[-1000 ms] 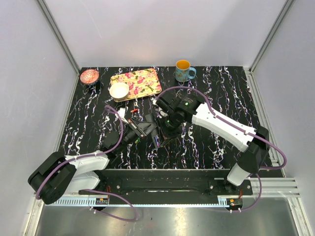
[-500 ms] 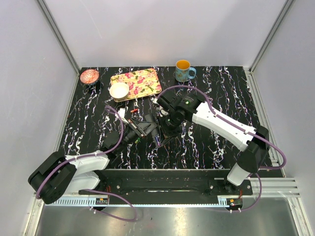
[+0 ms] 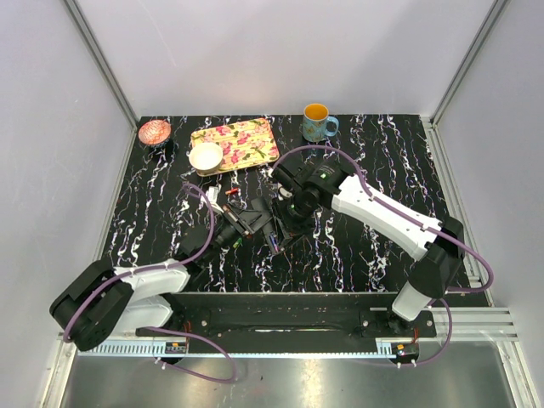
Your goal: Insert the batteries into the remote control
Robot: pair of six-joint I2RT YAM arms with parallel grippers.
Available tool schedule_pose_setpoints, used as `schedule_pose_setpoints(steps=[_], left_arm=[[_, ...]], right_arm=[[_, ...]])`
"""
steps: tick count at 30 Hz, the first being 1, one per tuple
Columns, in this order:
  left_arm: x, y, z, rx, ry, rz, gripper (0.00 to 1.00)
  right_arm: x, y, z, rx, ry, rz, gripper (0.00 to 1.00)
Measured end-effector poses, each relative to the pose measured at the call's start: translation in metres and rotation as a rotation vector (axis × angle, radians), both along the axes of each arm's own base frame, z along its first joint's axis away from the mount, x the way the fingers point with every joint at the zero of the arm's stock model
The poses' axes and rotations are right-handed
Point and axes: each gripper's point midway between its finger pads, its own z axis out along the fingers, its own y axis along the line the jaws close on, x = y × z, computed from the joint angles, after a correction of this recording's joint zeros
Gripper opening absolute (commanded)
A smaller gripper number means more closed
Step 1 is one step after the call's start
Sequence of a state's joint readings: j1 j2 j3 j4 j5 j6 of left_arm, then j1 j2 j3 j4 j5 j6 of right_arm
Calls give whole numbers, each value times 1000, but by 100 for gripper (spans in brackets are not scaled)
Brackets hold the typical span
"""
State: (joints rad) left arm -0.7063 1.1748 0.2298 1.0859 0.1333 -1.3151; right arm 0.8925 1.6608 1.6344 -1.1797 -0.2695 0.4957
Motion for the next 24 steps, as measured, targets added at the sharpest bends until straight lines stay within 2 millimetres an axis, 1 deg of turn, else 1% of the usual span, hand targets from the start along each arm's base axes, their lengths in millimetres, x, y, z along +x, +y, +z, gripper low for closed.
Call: schedule_pose_setpoints(steps=[1,5,14,15,17,22,24], left_arm=[[0,-1,-2,0,8,-2,0],[1,-3,-7,-3,42,-9,0],[2,-8,-13,-18,85,-27,0],[2,-9,-13,-21,88,-31,0],[2,-10,-14,-25,93,-34,0],[2,-11,-16,-33,105,-40,0],[2,-12,-16,-35,107,-41,0]], right_arm=[[1,-1,-1,-6,-5,0,41],[6,-3,-3,-24,-16,-6,49],[15,-7,-4,-51,-50,-17,56],[17,-7,-3,-50,-55,-19,59],[20,-5,1,-41,-69,-23,60],[30,5,23,19,-119,-28,61],[32,9,28,41,-138,-30,61]])
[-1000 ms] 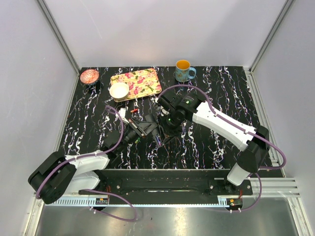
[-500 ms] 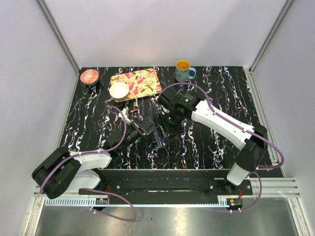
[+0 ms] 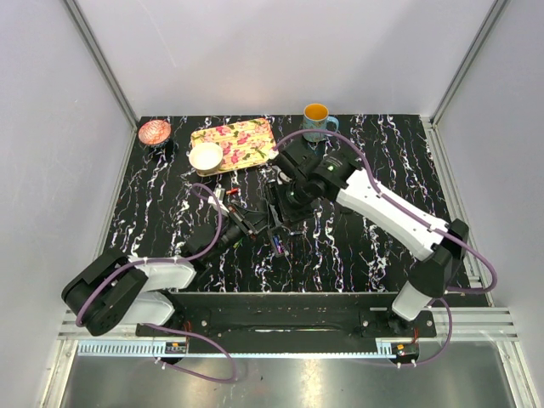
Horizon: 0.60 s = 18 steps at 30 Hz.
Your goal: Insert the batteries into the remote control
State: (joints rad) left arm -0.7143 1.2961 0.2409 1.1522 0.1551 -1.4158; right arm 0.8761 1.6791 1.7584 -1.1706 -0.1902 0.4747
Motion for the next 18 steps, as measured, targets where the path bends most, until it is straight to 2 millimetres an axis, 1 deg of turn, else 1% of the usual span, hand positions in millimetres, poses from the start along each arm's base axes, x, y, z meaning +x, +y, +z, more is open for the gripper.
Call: schedule_pose_setpoints(steps=[2,4,5,7,10,11,14,18], left_arm=[[0,0,1,-4,0,-2,0],[0,0,2,-9,-1,-3,0],[-1,0,2,-10,0,-6,0],[0,1,2,-11,6,-10,0],[1,1,4,-19,18,-26,0],[2,1,5,-24,21,-31,0],[3,1,11,-44,28,-51,0],[0,-3,16,-65,56,-97,0]], right_arm=[[4,1,3,25,-36,-7,60],[5,-3,4,64,-87,-21,61],[5,-6,5,90,-115,-32,61],[-1,-19,4,139,-174,-58,62],[-7,-34,7,236,-269,-93,73],[-7,-37,9,290,-318,-103,81],[-8,-44,13,382,-399,-126,85],[-9,-43,23,505,-483,-125,87]])
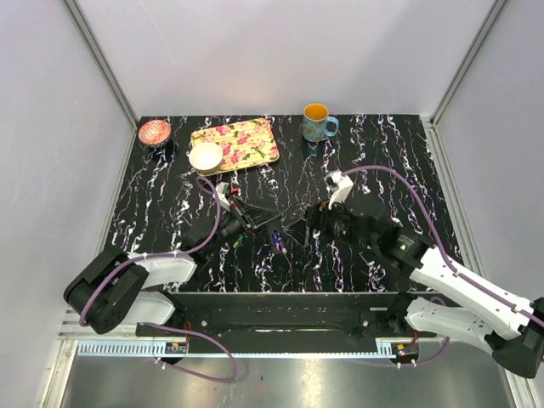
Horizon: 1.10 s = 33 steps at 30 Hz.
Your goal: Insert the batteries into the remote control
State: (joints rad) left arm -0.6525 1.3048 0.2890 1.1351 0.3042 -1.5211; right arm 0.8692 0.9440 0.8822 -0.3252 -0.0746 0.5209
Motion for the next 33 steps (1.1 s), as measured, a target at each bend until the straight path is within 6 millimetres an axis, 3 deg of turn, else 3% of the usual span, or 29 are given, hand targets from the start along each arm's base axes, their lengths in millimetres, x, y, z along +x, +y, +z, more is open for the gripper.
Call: schedule_pose_setpoints(steps=[9,18,33], left_arm=[[-2,-9,-20,-15,148,-71,0],[-1,-12,-1,-53,126,-85,0],[-6,-8,13,-61,95,-86,0]], right_arm=[[-16,5,3,176,-116,91,85],[-27,14,10,227,-154,176,83],[-37,17,-4,217,-125,240,81]])
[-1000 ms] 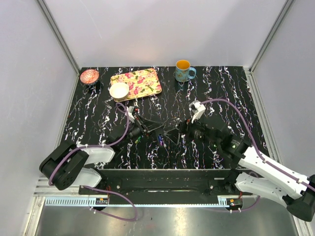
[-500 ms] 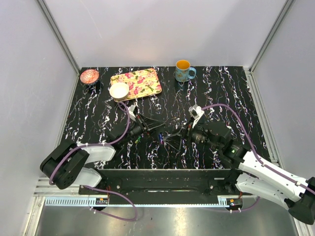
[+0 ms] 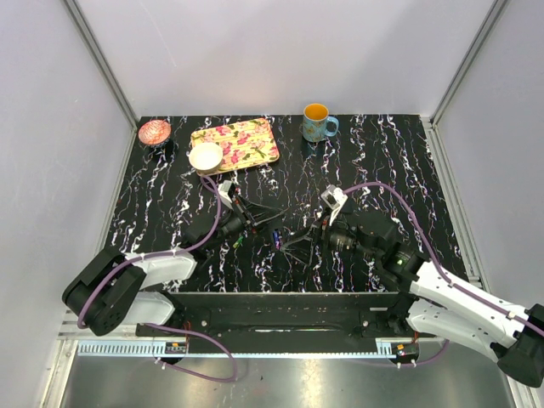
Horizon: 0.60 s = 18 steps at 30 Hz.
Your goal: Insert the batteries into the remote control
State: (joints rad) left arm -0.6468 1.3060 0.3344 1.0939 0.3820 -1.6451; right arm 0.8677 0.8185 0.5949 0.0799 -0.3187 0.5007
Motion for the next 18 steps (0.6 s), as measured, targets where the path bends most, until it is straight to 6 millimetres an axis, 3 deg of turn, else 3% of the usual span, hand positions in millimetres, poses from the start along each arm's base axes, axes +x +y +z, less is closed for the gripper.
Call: schedule_pose_setpoints(steps=[18], left_arm=[[-3,2,5,6,-25,2,0]], right_arm=[[-2,8,-15,-33,38,40,76]])
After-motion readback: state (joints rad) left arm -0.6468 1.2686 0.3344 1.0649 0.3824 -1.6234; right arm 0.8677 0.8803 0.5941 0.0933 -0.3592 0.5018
